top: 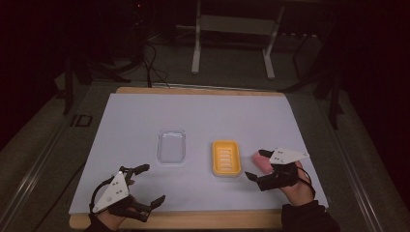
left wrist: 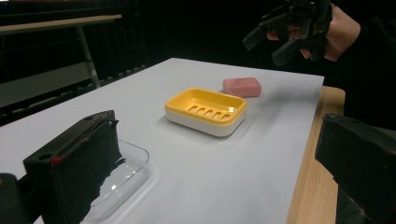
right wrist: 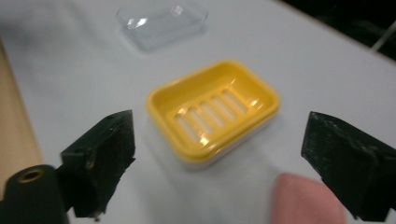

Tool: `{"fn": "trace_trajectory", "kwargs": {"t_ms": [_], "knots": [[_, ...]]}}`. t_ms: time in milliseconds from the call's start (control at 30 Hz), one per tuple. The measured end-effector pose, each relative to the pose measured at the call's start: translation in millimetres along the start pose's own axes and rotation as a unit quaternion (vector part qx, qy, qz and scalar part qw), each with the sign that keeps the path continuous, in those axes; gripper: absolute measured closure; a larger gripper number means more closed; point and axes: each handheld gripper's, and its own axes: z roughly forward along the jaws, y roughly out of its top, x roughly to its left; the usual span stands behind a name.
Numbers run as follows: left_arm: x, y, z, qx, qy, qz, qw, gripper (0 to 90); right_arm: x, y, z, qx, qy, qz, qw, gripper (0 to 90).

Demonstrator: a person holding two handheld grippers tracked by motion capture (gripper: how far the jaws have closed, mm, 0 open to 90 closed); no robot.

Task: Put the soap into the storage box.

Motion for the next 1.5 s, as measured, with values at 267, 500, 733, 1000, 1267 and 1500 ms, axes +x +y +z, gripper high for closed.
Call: {"fn": "trace_trajectory", "kwargs": {"t_ms": [267, 500, 733, 1000, 1267, 1500], "knots": [[-1.0, -0.1, 0.3, 0.002, -0.001, 0.002, 1.0000, 0.6, 0.9, -0.2, 9.7, 0.081, 0.029, -0.005, 0.9963, 9.4], [-1.4, -0.2, 0.5, 0.002, 0.000, 0.003, 1.0000, 0.6, -2.0, -5.2, 16.6, 0.137, 0.053, 0.005, 0.9892, 9.4], [-1.6, -0.3, 0.7, 0.004, -0.001, 0.003, 1.0000, 0.6, -8.4, -10.7, 11.9, 0.167, 0.040, 0.027, 0.9847, 9.5], [-2.1, -0.4, 1.5, 0.007, -0.001, 0.005, 1.0000, 0.5, -15.6, -26.8, 6.6, 0.216, 0.024, 0.065, 0.9738, 9.5], [-2.1, -0.5, 1.7, 0.008, 0.000, 0.006, 0.9999, 0.6, -20.7, -34.9, 6.2, 0.268, 0.015, 0.100, 0.9582, 9.4], [-2.1, -0.4, 1.2, 0.006, 0.003, 0.006, 1.0000, 0.6, -27.2, -37.0, 4.5, 0.320, 0.003, 0.137, 0.9375, 9.5]]}}
